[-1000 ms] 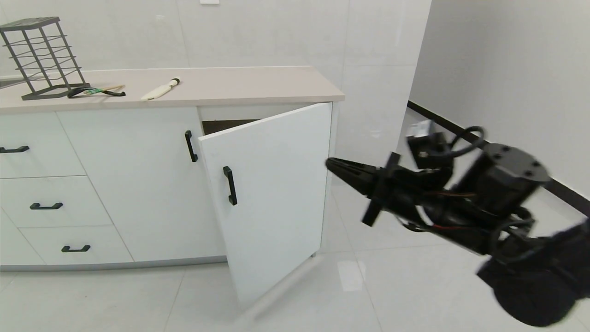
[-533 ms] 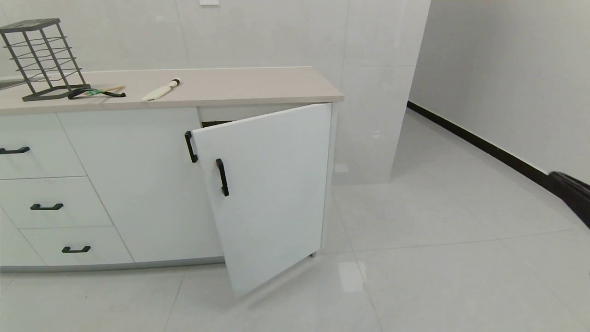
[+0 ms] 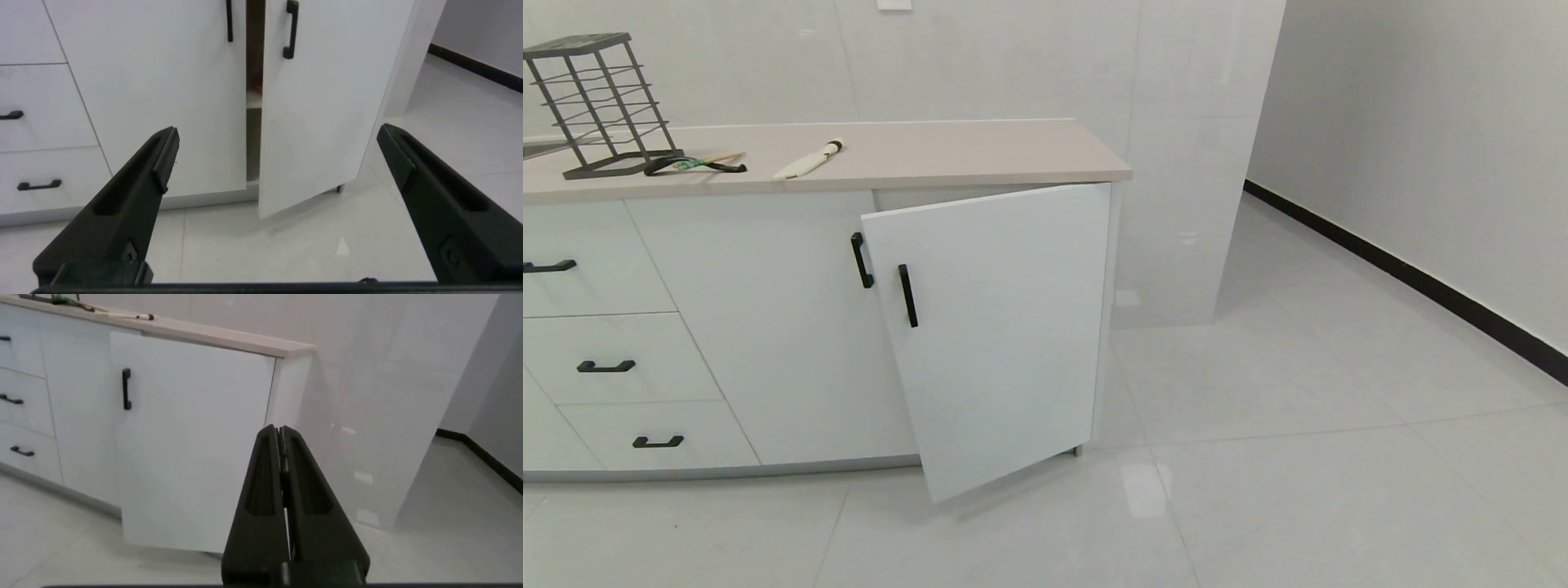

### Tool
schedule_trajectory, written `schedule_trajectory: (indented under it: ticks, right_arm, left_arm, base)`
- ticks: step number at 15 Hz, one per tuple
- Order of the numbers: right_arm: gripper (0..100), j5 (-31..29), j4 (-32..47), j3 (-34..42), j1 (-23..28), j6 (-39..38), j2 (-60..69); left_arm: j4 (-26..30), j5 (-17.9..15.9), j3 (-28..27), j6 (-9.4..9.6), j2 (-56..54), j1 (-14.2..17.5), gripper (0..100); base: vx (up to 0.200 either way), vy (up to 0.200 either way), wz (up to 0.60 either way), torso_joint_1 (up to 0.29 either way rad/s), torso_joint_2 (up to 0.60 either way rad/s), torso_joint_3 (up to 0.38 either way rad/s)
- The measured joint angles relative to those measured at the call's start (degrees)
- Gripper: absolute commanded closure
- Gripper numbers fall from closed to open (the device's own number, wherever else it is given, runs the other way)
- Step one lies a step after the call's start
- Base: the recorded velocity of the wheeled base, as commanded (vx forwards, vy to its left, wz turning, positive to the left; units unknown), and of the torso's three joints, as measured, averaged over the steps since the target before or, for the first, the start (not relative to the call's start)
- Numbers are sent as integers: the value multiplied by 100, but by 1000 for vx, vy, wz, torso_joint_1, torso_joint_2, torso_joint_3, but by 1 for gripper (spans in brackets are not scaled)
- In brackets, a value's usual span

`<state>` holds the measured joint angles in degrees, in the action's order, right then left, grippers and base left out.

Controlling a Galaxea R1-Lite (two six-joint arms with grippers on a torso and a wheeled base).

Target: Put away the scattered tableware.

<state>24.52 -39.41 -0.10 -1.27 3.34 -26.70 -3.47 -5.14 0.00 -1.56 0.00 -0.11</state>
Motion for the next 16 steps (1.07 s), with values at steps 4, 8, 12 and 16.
schedule_trajectory:
  ticks: [4,8,12,16]
  right_arm:
    - [100,-881,3756,-11,98,-182,1987]
    - [100,-1165,4025,-152,137,-302,2549]
    - [100,-1172,4025,-157,138,-332,2660]
    - [100,-1163,4030,-157,138,-336,2672]
  left_arm:
    - [-2,-22,0,9,0,1,0]
    - [-9,134,0,-163,0,1,0]
    - [-5,149,0,-150,0,1,0]
    - [2,202,0,23,0,1,0]
  base:
    - [0,0,0,0,0,0]
    - [200,0,0,2,1,1]
    - [200,0,0,5,4,2]
    - [150,100,0,4,4,0]
